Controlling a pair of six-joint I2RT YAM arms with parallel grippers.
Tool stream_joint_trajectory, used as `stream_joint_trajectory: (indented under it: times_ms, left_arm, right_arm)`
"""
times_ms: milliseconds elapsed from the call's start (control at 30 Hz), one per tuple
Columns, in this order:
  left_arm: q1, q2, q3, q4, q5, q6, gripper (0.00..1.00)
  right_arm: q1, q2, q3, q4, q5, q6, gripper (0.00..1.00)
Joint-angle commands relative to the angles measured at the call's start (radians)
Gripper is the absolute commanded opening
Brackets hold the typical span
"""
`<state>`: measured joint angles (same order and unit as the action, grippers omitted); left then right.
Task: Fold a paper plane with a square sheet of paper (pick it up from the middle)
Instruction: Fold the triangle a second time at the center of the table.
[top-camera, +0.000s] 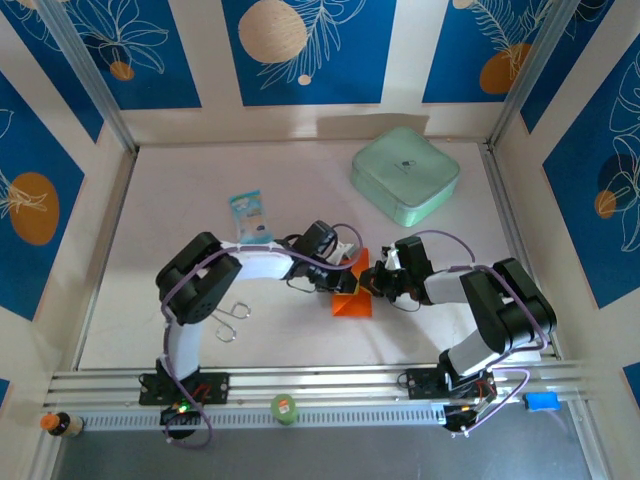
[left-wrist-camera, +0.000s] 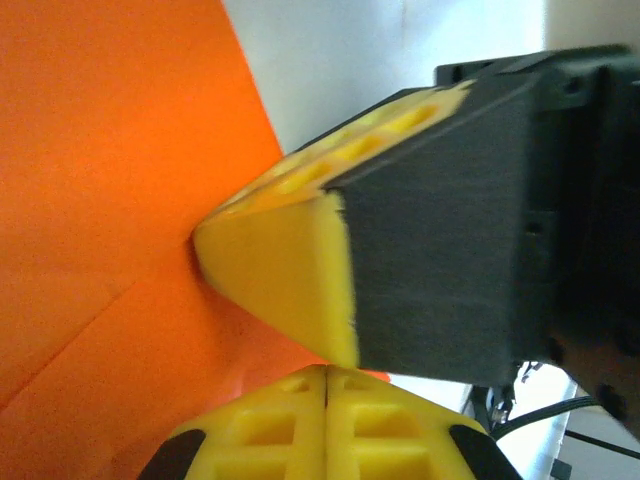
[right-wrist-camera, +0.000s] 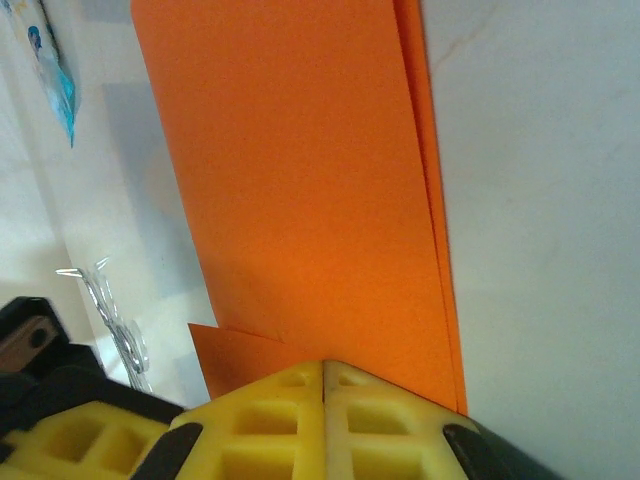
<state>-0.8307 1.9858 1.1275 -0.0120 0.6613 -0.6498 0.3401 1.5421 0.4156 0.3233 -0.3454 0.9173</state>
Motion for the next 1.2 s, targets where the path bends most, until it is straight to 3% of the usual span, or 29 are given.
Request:
stream_joint_trajectory:
  times_ms: [0, 200, 867, 1167]
  left_arm:
    - [-0.017, 0.044, 0.018, -0.029, 0.019, 0.002, 0.03]
    - [-0.024, 0.057, -0.009, -0.085, -0.033, 0.049, 0.04]
    - [-0.03, -0.068, -0.143, -0.092, -0.015, 0.077, 0.09]
    - [-0.035, -0.119, -0.163, -0.22, -0.077, 0.161, 0.09]
  right_arm:
    - [-0.004, 0.031, -0.027, -0.05, 0.04, -0.002, 0.0]
    - [-0.004, 0.033, -0.026, -0.058, 0.048, -0.006, 0.0]
    - [-0.011, 0.038, -0.026, -0.073, 0.055, -0.018, 0.0]
    - [-0.013, 0.039, -0.025, -0.073, 0.052, -0.019, 0.0]
